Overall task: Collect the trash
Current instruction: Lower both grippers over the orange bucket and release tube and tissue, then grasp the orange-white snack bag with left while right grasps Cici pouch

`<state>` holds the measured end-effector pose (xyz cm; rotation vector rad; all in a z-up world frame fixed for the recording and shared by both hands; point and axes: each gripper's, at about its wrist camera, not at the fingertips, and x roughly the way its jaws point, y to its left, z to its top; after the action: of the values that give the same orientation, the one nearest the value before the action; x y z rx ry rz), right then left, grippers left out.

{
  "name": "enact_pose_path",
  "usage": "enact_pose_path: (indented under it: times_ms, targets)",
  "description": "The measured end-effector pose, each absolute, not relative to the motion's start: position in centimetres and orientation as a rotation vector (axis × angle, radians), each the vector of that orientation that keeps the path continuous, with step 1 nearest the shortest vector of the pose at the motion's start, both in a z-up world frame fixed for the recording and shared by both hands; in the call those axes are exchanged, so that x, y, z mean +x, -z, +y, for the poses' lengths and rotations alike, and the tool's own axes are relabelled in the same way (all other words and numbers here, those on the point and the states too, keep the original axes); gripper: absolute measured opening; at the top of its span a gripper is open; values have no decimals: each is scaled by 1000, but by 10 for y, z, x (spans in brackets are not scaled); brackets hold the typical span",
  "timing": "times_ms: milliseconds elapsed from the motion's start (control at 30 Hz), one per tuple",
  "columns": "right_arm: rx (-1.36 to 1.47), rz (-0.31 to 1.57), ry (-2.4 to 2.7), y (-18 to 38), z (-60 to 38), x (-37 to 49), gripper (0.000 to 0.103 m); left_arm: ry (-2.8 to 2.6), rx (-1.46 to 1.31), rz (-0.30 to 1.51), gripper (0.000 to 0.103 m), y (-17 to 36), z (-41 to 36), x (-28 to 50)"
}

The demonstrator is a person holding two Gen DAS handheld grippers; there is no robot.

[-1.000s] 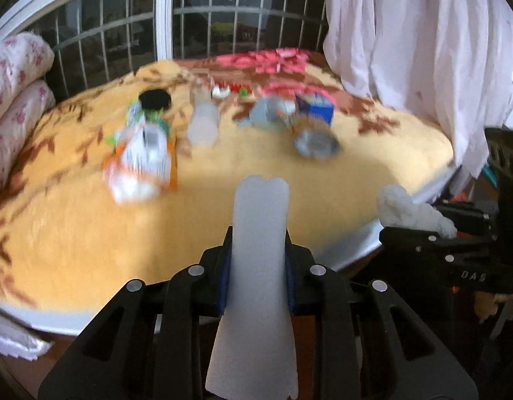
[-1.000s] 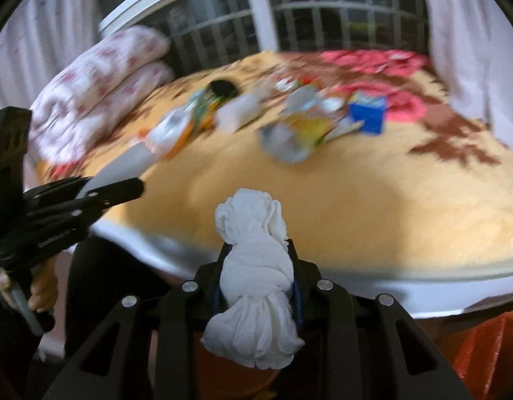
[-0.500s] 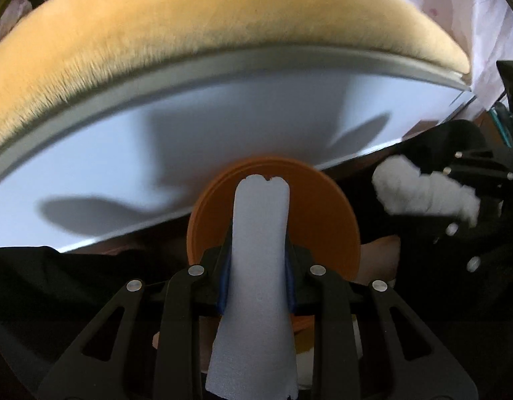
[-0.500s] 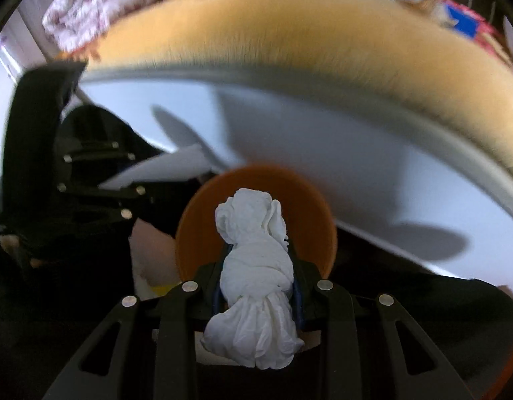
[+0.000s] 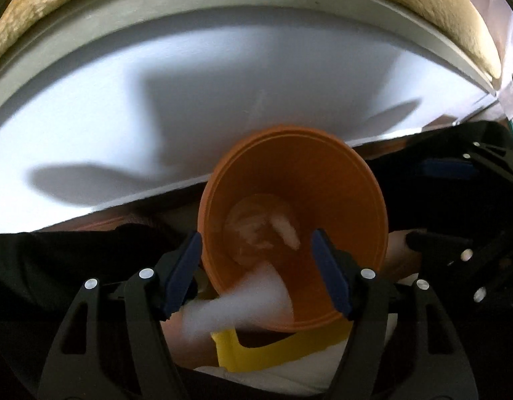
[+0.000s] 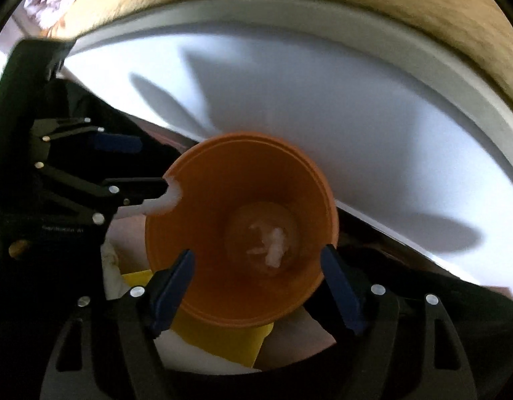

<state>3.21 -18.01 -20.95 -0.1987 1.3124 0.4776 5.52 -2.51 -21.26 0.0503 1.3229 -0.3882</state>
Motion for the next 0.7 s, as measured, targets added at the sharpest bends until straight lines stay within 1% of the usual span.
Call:
enact_pose_path:
  times_ms: [167,333,433,533,567,633,700]
  targets:
    - [-107,1267,-431,193,-203,30,76,402,3,1293,67,203,-23,49]
    - [-54,1204,-413,170,-201,14,76,413,-20,1218,67,175,-20,39]
    - [-48,1148,-427,144,-206,5,76,418,11,1138,67,148,-24,30]
    - [-33,1071,-431,103,-219,10,76,415,45,1039,67,116,-30,26]
    - [-29,1051,-434,96,-222,14,76,411,49,1011,68,107,-30,26]
    - [-17,998,-435,73,-224,22,76,400,47,949,74,87,-31,31]
    - [3,955,-430,56,-228,37,76,381,48,898,75,71,-30,38]
